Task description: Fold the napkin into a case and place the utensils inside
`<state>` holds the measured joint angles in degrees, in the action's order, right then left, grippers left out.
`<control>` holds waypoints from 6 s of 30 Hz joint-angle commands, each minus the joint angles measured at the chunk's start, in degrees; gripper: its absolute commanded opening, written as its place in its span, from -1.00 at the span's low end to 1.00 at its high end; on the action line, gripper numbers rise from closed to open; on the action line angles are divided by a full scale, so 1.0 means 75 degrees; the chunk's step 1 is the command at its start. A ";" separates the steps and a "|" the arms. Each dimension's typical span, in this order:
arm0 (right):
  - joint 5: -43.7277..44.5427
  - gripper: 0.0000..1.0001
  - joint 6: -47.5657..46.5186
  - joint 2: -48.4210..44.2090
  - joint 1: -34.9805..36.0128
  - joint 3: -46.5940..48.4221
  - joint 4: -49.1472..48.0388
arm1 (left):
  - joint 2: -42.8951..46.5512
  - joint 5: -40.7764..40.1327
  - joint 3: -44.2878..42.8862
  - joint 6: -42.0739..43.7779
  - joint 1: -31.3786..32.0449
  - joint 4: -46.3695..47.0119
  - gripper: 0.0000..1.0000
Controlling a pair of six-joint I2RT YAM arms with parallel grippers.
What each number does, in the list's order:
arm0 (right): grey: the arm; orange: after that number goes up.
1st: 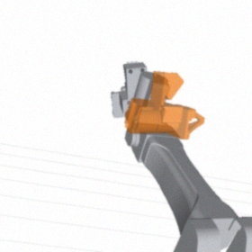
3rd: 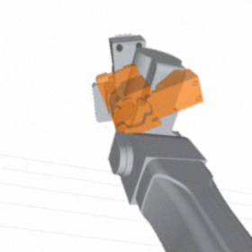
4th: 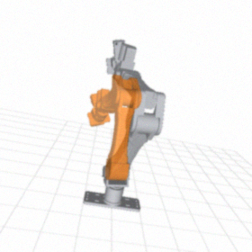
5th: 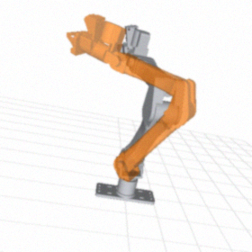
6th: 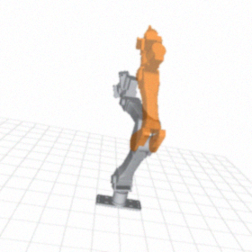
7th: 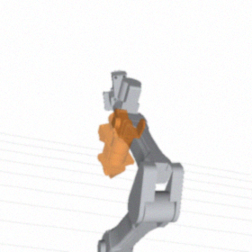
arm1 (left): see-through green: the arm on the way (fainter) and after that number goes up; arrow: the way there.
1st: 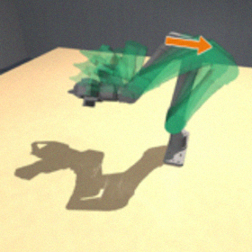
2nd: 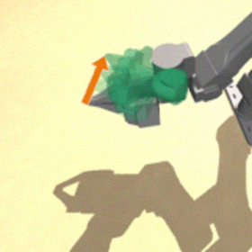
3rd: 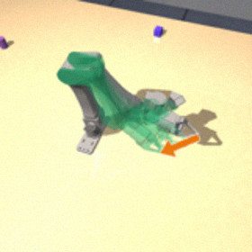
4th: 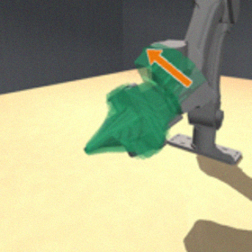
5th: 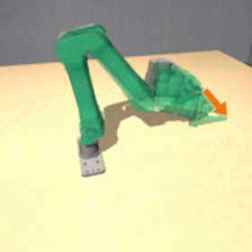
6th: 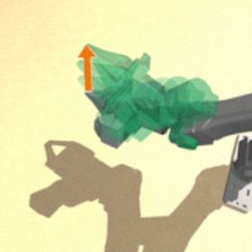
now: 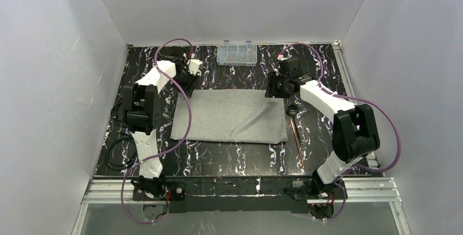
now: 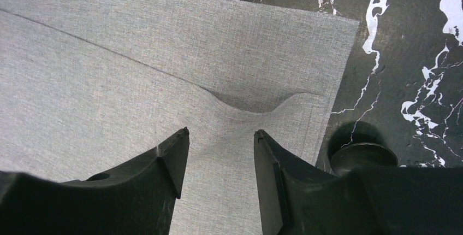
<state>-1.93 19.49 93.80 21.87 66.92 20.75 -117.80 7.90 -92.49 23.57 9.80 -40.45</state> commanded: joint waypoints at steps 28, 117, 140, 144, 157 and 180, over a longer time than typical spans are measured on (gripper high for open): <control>0.0012 0.04 0.0092 0.0451 -0.0032 0.0035 -0.0347 | 0.0078 0.0024 0.0040 0.0070 -0.0170 0.0436 -0.10; -0.0313 0.29 0.0106 0.1021 -0.0910 -0.0723 -0.1906 | 0.1157 -0.1423 0.0890 0.0299 -0.0088 0.0855 -1.00; -0.0174 0.28 0.0201 0.0969 -0.0981 -0.0824 -0.1883 | 0.1720 -0.1469 0.1078 0.0631 -0.0100 0.0852 -1.00; -0.0127 0.29 0.0205 0.0971 -0.0982 -0.0846 -0.1861 | 0.1683 -0.1452 0.1126 0.0635 -0.0101 0.0858 -1.00; -0.0657 0.30 0.0343 0.0753 -0.1066 -0.0568 -0.1917 | 0.1755 -0.1353 0.1217 0.0705 -0.0164 0.0842 -1.00; -0.0168 0.21 0.0464 0.0752 -0.1077 -0.0912 -0.1550 | 0.1757 -0.1487 0.1345 0.0814 -0.0170 0.0871 -1.00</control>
<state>-3.55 22.33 101.58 13.93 60.95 7.94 -107.46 -3.09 -82.83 29.23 8.80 -32.88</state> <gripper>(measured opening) 0.617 0.061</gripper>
